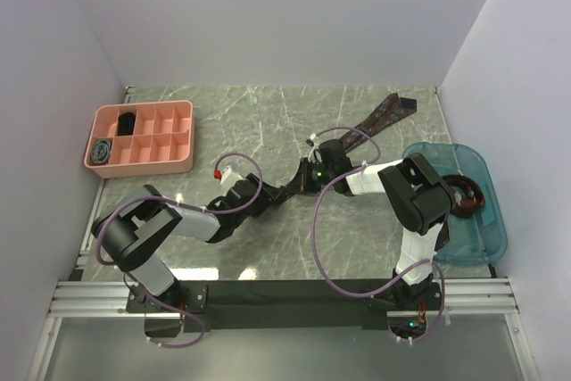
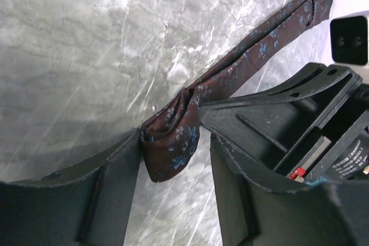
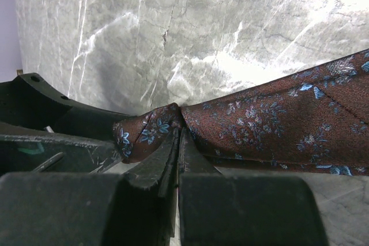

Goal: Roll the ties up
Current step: Roll the tie

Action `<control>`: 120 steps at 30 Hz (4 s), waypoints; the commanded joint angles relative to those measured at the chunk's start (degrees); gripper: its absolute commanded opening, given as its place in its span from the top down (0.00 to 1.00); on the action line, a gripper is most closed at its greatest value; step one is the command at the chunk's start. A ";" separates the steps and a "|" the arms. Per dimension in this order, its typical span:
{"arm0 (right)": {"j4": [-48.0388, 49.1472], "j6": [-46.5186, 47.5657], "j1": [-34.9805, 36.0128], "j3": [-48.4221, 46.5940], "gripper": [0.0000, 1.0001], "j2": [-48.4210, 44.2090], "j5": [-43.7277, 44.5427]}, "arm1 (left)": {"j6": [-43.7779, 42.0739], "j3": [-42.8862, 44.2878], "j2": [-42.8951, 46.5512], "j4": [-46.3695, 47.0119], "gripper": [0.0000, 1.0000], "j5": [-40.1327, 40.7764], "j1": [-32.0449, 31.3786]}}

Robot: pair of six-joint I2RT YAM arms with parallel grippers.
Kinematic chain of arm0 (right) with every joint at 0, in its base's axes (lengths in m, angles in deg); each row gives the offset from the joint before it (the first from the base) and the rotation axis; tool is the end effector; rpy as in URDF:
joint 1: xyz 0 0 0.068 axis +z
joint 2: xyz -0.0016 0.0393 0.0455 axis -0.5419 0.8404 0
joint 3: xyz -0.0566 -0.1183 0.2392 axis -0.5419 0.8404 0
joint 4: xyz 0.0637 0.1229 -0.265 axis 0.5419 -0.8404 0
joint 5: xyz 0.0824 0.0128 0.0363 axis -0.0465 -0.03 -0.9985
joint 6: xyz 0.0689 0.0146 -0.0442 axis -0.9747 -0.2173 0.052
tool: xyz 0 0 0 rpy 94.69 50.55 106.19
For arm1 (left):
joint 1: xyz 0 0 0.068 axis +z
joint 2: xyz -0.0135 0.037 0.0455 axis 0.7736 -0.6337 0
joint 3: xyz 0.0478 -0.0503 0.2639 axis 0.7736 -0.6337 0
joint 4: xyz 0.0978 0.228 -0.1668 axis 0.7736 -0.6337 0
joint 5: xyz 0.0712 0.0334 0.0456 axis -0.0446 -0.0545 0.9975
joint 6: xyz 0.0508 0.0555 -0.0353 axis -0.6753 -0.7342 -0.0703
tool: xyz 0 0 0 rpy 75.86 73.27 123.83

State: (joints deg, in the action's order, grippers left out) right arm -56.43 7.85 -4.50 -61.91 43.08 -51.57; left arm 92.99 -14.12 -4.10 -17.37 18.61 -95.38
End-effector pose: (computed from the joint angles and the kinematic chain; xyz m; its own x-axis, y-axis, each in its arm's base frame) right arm 0.3377 0.2249 0.0636 -0.8895 0.0434 -0.4549 -0.3237 0.6428 0.6943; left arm 0.2461 -0.2166 0.0690 -0.5887 -0.7393 -0.3269 -0.2455 0.5489 -0.7990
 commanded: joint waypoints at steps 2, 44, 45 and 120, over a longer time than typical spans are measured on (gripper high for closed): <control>-5.87 2.19 -1.16 2.43 1.00 1.11 6.13 | 0.99 -0.13 -2.61 0.71 0.44 -0.04 -0.12; -6.41 1.14 -0.54 1.90 0.85 -5.75 13.60 | -14.39 12.08 9.17 -32.06 0.99 4.97 -0.38; -5.79 0.00 -0.63 1.82 0.85 -4.53 13.60 | -14.65 12.43 9.34 -32.94 0.99 5.14 -0.29; 5.29 0.87 10.36 -2.32 0.81 -2.49 9.38 | -19.23 32.65 -0.76 -60.90 0.99 -1.18 5.60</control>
State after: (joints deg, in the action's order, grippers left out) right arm -51.43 7.50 7.02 -65.08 43.01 -43.66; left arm 72.88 17.24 -3.77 -80.16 18.08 -89.96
